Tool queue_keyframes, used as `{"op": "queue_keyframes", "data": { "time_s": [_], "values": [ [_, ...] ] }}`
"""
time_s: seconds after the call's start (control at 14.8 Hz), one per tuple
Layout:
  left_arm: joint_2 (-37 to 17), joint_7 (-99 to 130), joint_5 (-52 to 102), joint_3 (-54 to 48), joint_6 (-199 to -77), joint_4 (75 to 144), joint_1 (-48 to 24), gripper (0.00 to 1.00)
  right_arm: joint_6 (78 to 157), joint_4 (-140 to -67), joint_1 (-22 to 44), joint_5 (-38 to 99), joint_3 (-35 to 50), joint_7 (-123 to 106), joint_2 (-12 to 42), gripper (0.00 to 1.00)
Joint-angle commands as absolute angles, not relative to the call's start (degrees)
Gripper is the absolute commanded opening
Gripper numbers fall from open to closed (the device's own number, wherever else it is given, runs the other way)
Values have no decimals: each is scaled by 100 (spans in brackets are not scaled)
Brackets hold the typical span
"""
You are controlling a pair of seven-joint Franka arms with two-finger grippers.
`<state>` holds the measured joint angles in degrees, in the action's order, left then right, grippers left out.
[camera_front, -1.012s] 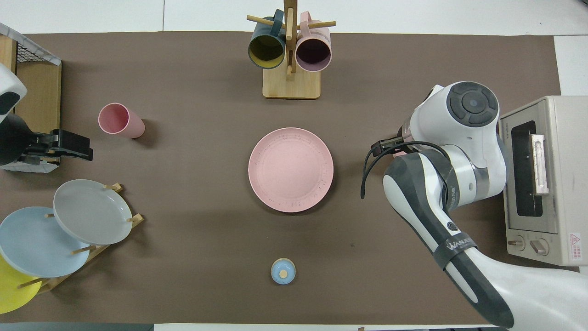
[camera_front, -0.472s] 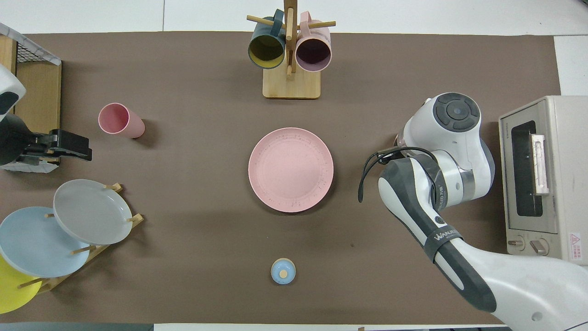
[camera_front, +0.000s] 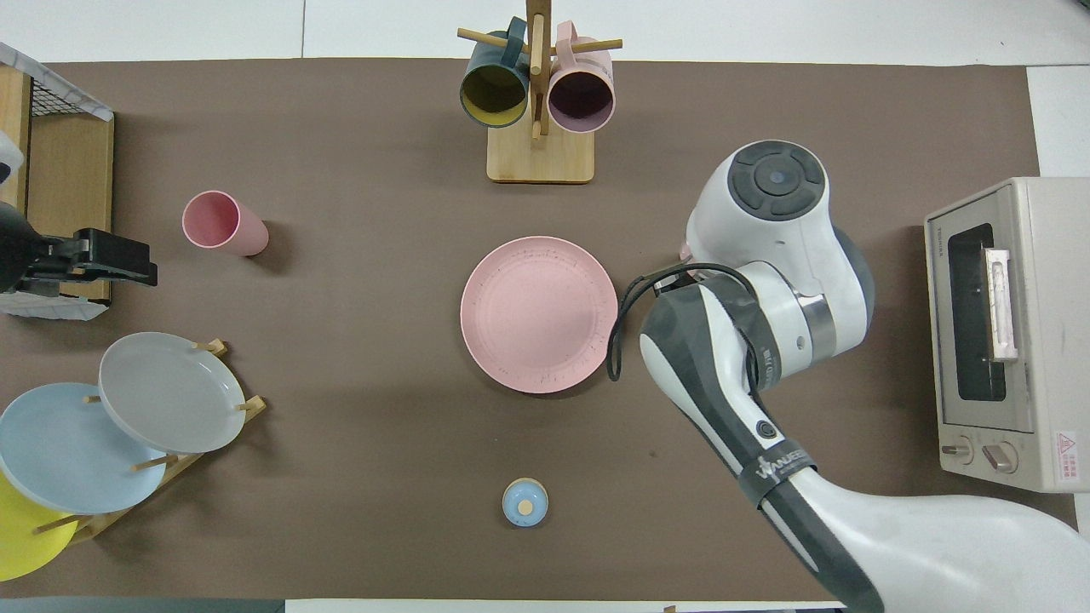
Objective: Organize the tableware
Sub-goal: 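Carry the pink bowl over the pink plate while the left gripper reaches the cup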
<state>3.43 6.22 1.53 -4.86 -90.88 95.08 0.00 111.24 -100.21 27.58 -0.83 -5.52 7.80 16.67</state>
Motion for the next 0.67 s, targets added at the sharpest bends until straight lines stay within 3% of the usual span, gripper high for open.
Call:
{"op": "queue_keyframes", "data": {
  "time_s": [0.0, 0.2, 0.61],
  "values": [
    [360, 659, 132, -501, -9132, 9448, 114, 100, 10339, -8522, 3337, -176, -545, 1631, 2528, 0],
    [247, 650, 149, -510, -9193, 9475, 97, 100, 10519, -7938, 3910, -97, -527, 2546, 3066, 0],
    [44, 624, 237, -510, -9571, 9510, 105, 100, 11301, -7963, 4377, -70, -413, 3067, 3155, 0]
  ]
}}
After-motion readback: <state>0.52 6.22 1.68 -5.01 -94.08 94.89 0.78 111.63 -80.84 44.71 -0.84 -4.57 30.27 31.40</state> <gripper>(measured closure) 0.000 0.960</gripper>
